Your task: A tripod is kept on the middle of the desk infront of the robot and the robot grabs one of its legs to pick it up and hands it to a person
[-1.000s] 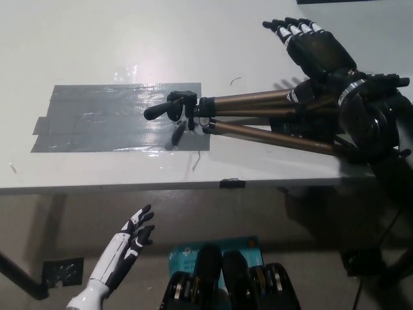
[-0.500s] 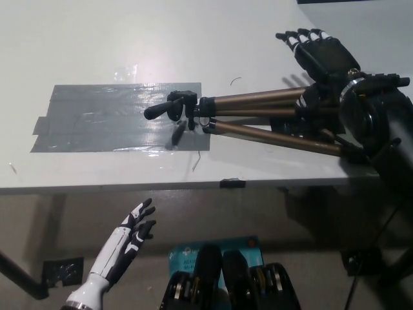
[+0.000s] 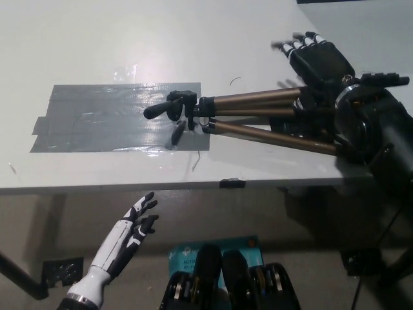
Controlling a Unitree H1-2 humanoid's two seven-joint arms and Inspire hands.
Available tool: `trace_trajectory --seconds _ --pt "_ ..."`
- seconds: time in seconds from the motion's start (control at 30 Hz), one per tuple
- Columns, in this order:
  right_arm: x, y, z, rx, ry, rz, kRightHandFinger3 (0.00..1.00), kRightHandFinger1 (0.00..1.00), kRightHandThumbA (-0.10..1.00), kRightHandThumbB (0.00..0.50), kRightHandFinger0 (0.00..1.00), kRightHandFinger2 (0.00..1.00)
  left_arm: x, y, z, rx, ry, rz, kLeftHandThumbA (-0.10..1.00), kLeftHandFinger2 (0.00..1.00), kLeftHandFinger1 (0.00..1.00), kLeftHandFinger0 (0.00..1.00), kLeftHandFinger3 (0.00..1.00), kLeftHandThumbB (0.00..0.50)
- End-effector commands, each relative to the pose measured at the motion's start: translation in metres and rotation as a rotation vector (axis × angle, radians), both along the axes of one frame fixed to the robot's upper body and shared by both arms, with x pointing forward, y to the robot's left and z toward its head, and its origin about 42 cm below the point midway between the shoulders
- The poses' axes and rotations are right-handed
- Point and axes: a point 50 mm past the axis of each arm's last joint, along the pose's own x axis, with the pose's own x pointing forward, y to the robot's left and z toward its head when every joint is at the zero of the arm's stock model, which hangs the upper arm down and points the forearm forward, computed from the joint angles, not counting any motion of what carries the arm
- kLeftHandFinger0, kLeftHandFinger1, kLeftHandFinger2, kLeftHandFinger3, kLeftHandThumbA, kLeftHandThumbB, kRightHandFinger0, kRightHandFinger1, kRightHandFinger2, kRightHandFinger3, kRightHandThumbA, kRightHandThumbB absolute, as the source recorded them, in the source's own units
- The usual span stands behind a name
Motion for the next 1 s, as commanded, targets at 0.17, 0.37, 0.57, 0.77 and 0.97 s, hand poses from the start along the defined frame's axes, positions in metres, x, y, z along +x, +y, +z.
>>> trace_trajectory --seconds 0.17,0.37,0.57,0.77,0.97 --pt "-0.002 0.022 0.036 0.068 -0.703 0.221 0.71 0.27 -0.10 0.298 0.00 0.77 0.007 0.002 0.012 0.045 -0.060 -0.054 1.00 0.89 0.80 0.73 1.00 0.120" --pt "-0.003 0.021 0.034 0.118 -0.754 0.250 0.71 0.21 -0.10 0.263 0.00 0.72 0.009 0.003 0.013 0.061 -0.069 -0.063 1.00 0.85 0.76 0.71 1.00 0.092" --pt "-0.002 0.017 0.044 0.107 -0.808 0.265 0.71 0.21 -0.10 0.268 0.00 0.68 0.012 0.002 0.017 0.066 -0.072 -0.067 1.00 0.83 0.74 0.70 1.00 0.089" --pt "-0.002 0.015 0.072 0.127 -0.856 0.277 0.44 0.04 -0.10 0.265 0.00 0.51 0.014 0.001 0.018 0.060 -0.083 -0.073 1.00 0.79 0.70 0.66 1.00 0.059" --pt "-0.007 0.019 0.119 0.144 -0.947 0.317 0.27 0.14 -0.10 0.216 0.00 0.80 0.019 0.001 0.022 0.063 -0.080 -0.083 1.00 0.79 0.69 0.65 1.00 0.065"
